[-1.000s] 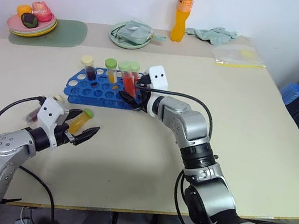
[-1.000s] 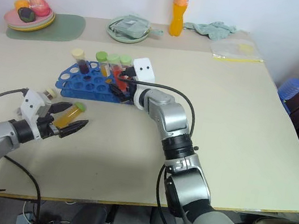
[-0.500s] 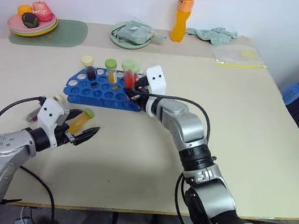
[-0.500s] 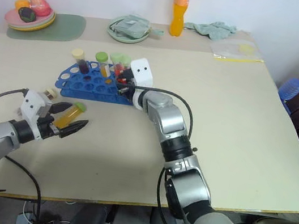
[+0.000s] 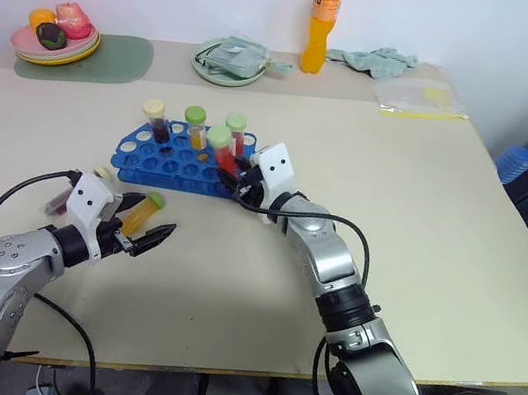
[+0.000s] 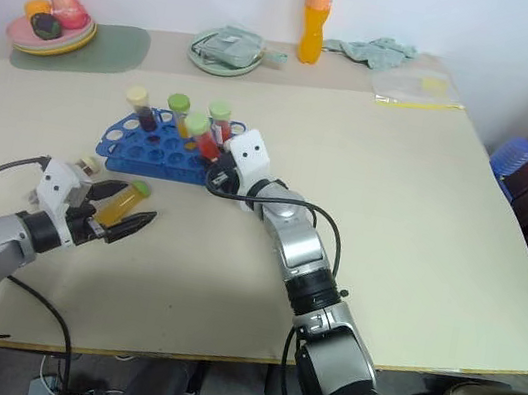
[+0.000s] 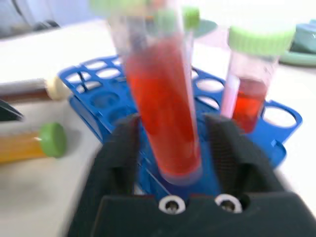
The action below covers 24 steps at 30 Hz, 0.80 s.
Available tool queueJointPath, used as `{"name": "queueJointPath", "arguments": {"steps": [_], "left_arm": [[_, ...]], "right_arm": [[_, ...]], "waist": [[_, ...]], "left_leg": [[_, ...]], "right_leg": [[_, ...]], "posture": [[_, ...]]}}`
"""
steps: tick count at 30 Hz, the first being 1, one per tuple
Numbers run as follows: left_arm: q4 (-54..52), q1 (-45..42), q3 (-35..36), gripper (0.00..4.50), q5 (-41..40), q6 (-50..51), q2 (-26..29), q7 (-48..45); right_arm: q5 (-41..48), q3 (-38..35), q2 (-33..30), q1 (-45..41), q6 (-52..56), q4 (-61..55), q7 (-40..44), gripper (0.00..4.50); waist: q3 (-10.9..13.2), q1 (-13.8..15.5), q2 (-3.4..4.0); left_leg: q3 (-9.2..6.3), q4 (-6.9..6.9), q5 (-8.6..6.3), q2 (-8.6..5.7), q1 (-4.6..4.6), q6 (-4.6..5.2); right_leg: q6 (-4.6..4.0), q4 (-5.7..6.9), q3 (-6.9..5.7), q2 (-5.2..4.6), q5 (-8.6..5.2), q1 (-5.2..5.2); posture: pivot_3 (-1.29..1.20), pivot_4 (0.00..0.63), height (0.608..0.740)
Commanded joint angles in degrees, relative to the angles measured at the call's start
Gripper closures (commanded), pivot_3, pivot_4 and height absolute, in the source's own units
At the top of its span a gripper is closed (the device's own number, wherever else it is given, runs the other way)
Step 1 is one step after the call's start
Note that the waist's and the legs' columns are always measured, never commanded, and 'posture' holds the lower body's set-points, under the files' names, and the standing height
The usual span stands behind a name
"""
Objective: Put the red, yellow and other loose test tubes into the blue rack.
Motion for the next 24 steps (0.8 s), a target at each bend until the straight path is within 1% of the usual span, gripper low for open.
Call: {"name": "queueJointPath", "arguments": {"steps": [1,2,5,9,13,15,17,19,20,21,24], "left_arm": [[-2.85,-0.6,2.73,0.0,-1.54,1.73,0.98,1.2],[-3.52,-0.94,3.5,0.0,-2.49,2.97,1.18,1.69],[-5.45,-1.96,5.44,0.0,-4.85,6.25,2.25,2.55],[-7.06,-5.21,7.85,0.0,-9.26,15.64,5.04,5.29],[-8.1,-10.32,7.09,0.0,-11.16,28.31,11.06,8.61],[-10.5,-12.03,4.12,0.0,-10.43,33.23,15.32,9.47],[-11.22,-15.17,1.37,0.0,-11.81,40.15,18.19,10.22],[-8.02,-22.83,-1.92,0.0,-12.63,54.94,19.34,12.56],[-6.17,-26.6,-4.75,0.0,-12.16,60.7,20.38,13.44],[-4.34,-29.55,-7.62,0.0,-11.9,63.92,21.52,14.45],[-2.35,-34.29,-13.24,0.0,-12.73,65.23,22.08,15.04]], "right_arm": [[0.26,-1.28,-0.49,-0.02,-2.22,-5.71,-0.37,0.23],[0.33,-1.54,-1.35,0.49,-1.79,-7.32,-0.02,0.07],[1.88,-2.19,-4.71,2.59,0.66,-13.03,2.95,0.07],[3.81,-2.32,-11.88,6.14,4.18,-21.07,8.52,0.07],[4.44,-2.41,-21.69,10.18,6.93,-27.53,15.04,0.07],[4.99,-2.73,-24.91,11.47,7.63,-29.48,16.67,0.07],[5.76,-3.27,-27.36,12.54,8.34,-31.24,17.94,0.07],[6.9,-3.55,-30.23,14.15,9.31,-34.0,20.39,0.07],[7.66,-3.54,-31.72,15.01,9.89,-35.59,21.9,0.07],[8.33,-3.5,-33.11,15.81,10.33,-37.12,23.26,0.07],[10.22,-3.56,-36.19,17.44,11.78,-40.76,26.0,0.07]], "waist": [[0.0,0.03,0.0],[0.0,0.04,0.0],[-0.01,0.52,-0.02],[-0.01,1.3,-0.01],[0.0,1.44,-0.03],[0.01,1.42,-0.04],[0.01,1.4,-0.03],[0.02,1.45,-0.03],[0.02,1.55,-0.05],[0.04,1.51,-0.1],[0.05,1.39,-0.12]], "left_leg": [[0.0,0.0,0.0,0.0,0.0,0.0],[0.0,0.0,0.0,0.0,0.0,0.0],[-0.02,0.04,0.0,-0.01,-0.01,0.0],[0.0,0.07,-0.01,-0.01,-0.01,0.02],[0.0,0.08,-0.02,-0.01,-0.01,0.03],[0.04,0.1,-0.04,-0.02,0.0,0.07],[0.04,0.09,-0.04,-0.01,0.01,0.07],[0.04,0.08,-0.04,0.0,0.01,0.07],[0.05,0.09,-0.04,0.0,0.01,0.07],[0.07,0.14,-0.04,-0.02,0.0,0.07],[0.13,0.15,-0.07,-0.02,0.02,0.12]], "right_leg": [[0.0,0.0,0.0,0.0,0.0,0.0],[0.0,0.0,0.0,0.0,0.0,0.0],[0.0,-0.01,0.0,-0.02,0.0,0.03],[0.01,-0.03,0.0,-0.02,0.0,0.06],[0.01,-0.03,-0.01,0.0,0.0,0.07],[0.01,-0.06,-0.01,0.0,0.0,0.11],[0.01,-0.07,-0.01,0.0,0.0,0.12],[0.01,-0.05,-0.02,0.04,0.0,0.12],[0.01,-0.05,-0.03,0.04,-0.01,0.13],[0.02,-0.05,-0.07,0.05,-0.01,0.17],[0.04,-0.09,-0.1,0.05,-0.02,0.24]], "posture": [[0.0,0.15,0.74],[0.0,0.15,0.74],[0.0,0.15,0.74],[0.0,0.15,0.74],[0.0,0.15,0.74],[0.0,0.15,0.74],[0.0,0.15,0.74],[0.0,0.15,0.74],[0.0,0.15,0.74],[0.0,0.15,0.74],[0.0,0.15,0.74]]}}
